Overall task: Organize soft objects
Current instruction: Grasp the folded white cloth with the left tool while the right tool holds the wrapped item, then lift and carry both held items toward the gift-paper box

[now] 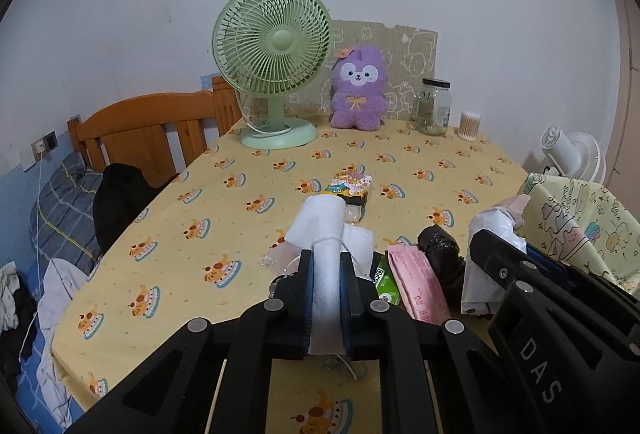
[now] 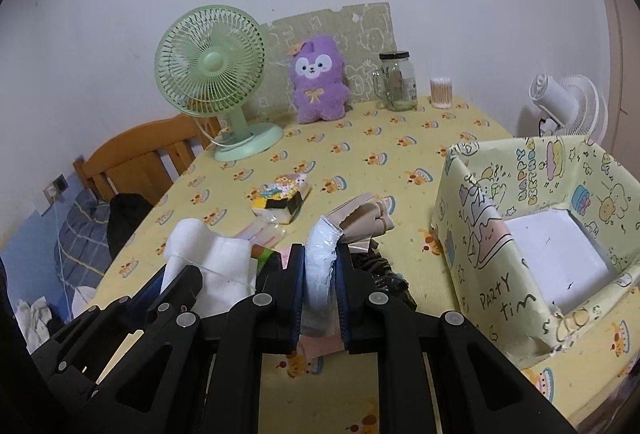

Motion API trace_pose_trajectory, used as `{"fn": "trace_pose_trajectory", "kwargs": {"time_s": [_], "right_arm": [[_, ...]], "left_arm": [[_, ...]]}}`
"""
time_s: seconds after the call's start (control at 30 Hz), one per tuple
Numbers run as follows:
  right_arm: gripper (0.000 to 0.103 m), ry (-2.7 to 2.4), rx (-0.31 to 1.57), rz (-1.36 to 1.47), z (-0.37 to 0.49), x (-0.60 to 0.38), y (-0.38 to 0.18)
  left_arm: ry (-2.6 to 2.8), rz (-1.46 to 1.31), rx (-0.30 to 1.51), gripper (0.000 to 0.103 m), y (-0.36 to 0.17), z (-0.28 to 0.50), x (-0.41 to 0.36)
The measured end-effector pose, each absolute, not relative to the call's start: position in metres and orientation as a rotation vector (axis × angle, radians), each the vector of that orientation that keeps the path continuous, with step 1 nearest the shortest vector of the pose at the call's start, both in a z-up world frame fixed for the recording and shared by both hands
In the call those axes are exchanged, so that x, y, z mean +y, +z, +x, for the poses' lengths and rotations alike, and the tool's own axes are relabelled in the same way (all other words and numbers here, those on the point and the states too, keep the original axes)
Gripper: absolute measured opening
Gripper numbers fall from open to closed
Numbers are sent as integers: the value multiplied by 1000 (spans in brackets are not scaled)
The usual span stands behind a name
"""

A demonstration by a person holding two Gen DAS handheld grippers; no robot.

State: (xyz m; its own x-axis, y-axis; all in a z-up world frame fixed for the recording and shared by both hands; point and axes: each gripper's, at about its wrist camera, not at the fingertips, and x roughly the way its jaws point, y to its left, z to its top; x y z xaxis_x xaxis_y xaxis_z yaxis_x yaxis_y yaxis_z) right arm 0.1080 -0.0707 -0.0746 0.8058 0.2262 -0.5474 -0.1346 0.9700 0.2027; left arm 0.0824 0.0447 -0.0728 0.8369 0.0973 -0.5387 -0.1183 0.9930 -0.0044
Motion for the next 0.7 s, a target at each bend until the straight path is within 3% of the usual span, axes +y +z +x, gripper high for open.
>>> {"fn": "trace_pose_trajectory", "kwargs": {"time_s": [0.7], "right_arm": [[18, 242, 512, 91, 81, -66, -19]], "left_arm": [[123, -5, 476, 8, -22, 55, 42]]}}
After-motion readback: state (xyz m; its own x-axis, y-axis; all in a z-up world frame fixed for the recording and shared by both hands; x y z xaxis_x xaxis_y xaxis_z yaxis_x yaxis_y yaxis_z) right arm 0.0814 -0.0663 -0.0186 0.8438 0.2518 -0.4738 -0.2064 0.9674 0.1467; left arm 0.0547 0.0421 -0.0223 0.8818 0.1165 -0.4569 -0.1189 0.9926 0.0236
